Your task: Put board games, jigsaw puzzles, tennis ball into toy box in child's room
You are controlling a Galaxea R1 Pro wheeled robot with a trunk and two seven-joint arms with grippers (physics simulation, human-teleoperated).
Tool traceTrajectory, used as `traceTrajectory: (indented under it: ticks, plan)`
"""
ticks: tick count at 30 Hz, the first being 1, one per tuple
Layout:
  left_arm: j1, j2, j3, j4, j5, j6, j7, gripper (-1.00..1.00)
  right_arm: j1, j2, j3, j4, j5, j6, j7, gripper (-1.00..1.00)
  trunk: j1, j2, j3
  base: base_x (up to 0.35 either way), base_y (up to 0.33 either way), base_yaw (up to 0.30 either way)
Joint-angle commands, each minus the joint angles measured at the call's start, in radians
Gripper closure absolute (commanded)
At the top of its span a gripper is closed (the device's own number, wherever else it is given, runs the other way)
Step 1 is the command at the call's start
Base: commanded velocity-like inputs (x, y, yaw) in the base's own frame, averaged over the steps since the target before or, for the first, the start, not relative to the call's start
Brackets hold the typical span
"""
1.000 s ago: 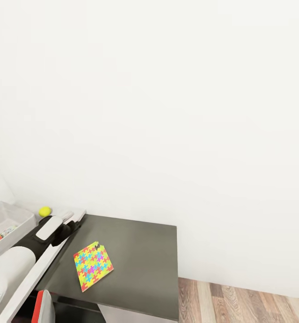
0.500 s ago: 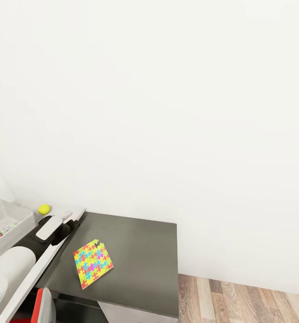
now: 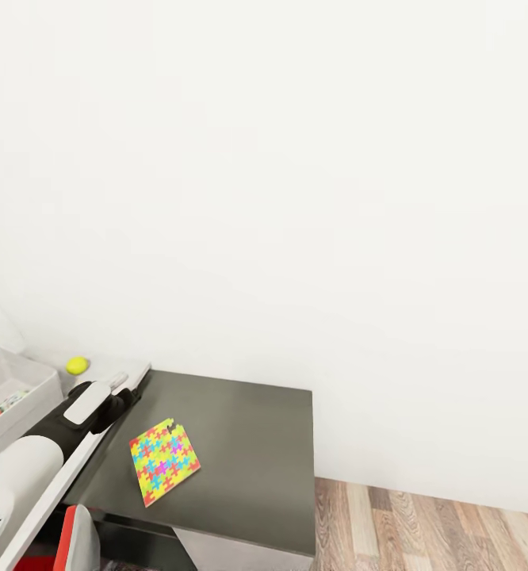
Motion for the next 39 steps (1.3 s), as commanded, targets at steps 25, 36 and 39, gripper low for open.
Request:
traceTrajectory:
  ticks: [25, 36, 39]
  plan:
    - [-0.001, -0.001, -0.011, -0.002, 0.008, 0.001, -0.005, -1.0, 0.0, 0.0, 0.001, -0.001, -0.01, 0.005, -0.007, -1.0, 0.001, -0.002, -0.043, 0.0, 0.0, 0.0]
    - [-0.001, -0.002, -0.013, -0.002, 0.009, 0.001, -0.005, -1.0, 0.0, 0.0, 0.001, 0.0, -0.01, 0.005, -0.007, -1.0, 0.001, -0.002, -0.06, 0.0, 0.0, 0.0]
    - [-0.001, -0.002, -0.013, -0.002, 0.009, 0.001, -0.005, -1.0, 0.0, 0.0, 0.001, 0.001, -0.01, 0.005, -0.007, -1.0, 0.001, -0.002, -0.065, 0.0, 0.0, 0.0]
